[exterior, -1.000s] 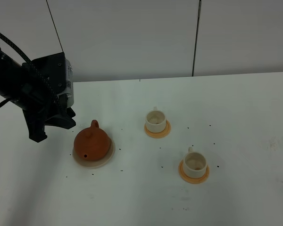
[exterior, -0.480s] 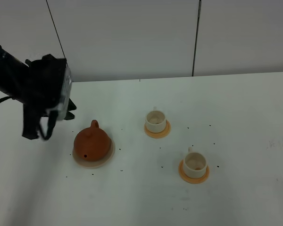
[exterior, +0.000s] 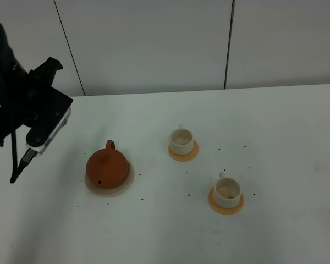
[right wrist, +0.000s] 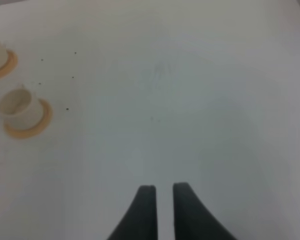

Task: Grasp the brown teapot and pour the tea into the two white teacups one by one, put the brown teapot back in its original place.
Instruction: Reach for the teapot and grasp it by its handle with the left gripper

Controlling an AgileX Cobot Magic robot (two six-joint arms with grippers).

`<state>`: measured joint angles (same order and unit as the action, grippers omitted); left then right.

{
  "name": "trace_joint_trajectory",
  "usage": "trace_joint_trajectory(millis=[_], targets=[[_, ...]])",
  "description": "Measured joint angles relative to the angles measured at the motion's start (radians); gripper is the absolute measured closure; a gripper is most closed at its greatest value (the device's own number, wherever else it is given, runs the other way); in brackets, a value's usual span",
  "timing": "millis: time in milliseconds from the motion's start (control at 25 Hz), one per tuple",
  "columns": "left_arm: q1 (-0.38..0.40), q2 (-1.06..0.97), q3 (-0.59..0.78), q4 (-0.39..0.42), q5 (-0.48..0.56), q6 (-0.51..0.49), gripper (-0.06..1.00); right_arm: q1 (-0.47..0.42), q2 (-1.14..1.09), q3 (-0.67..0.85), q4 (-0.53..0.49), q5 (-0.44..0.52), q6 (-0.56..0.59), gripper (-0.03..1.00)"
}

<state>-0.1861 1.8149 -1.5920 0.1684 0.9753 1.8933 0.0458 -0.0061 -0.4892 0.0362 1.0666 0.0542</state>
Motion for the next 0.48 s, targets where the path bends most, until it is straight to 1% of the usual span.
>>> trace_joint_trajectory(millis=[120,240,360,480], targets=[[-0.027,0.068,-0.068,0.05,-0.02,0.009,0.7,0.0,0.0,0.0,0.0,0.0,0.0,0.89],[-0.046,0.149,-0.125,0.074,-0.054,0.04,0.7,0.0,0.0,0.0,0.0,0.0,0.0,0.89],[-0.063,0.22,-0.171,0.099,-0.082,0.103,0.7,0.0,0.0,0.0,0.0,0.0,0.0,0.89],[-0.082,0.257,-0.184,0.12,-0.106,0.177,0.7,0.0,0.0,0.0,0.0,0.0,0.0,0.89]])
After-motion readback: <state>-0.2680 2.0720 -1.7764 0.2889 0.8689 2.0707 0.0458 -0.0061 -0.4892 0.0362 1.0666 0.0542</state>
